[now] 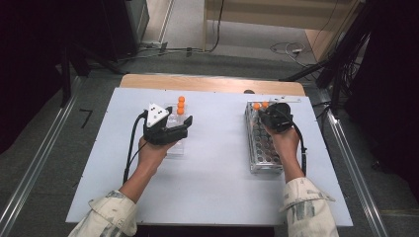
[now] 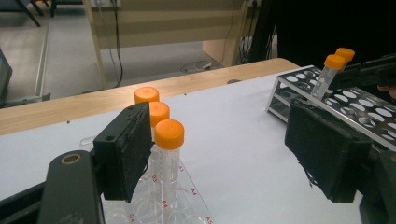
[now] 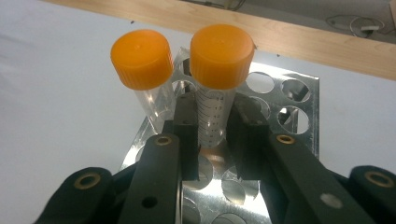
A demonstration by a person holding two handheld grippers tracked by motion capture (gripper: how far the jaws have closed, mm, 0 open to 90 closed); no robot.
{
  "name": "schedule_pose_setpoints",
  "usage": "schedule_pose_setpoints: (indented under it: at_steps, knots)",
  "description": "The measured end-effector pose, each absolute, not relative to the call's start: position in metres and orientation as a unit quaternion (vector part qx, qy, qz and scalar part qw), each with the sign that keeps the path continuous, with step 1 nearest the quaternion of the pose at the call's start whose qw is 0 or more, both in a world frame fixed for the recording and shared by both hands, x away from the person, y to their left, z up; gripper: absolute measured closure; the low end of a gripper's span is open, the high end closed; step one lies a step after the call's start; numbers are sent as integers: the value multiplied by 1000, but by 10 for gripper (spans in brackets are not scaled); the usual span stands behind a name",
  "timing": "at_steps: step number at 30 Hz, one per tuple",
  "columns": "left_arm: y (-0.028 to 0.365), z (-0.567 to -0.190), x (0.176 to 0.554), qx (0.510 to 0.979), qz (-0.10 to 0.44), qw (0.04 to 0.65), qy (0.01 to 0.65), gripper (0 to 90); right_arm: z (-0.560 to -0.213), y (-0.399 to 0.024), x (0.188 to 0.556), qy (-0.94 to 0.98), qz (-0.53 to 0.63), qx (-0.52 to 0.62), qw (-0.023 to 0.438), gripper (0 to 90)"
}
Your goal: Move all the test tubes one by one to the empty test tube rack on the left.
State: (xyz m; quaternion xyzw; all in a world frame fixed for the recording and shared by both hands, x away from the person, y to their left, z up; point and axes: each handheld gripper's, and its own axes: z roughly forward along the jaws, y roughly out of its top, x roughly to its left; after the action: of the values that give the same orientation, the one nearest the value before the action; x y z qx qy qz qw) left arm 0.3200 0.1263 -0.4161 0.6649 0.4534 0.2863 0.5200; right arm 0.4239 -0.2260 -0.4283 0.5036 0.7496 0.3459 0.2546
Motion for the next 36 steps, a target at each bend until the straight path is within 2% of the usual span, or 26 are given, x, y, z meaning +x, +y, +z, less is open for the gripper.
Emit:
schedule_pose_setpoints:
  at_steps: [8, 23, 28, 33, 36]
  knots:
    - [127, -416, 320, 664, 284, 522, 453, 231, -416, -227, 415, 733, 373, 493, 283, 722]
    - [125, -412, 317, 662, 280, 531, 449, 233, -377, -237, 382, 717, 414, 473, 301, 724]
    - [123, -409, 316, 662, 279, 535, 445, 233, -366, -233, 365, 728, 423, 456, 288, 724]
    - [119, -406, 313, 663, 278, 539, 439, 227, -368, -216, 354, 747, 431, 429, 269, 723]
    - [117, -405, 313, 667, 274, 538, 436, 194, -373, -202, 351, 760, 427, 415, 261, 723]
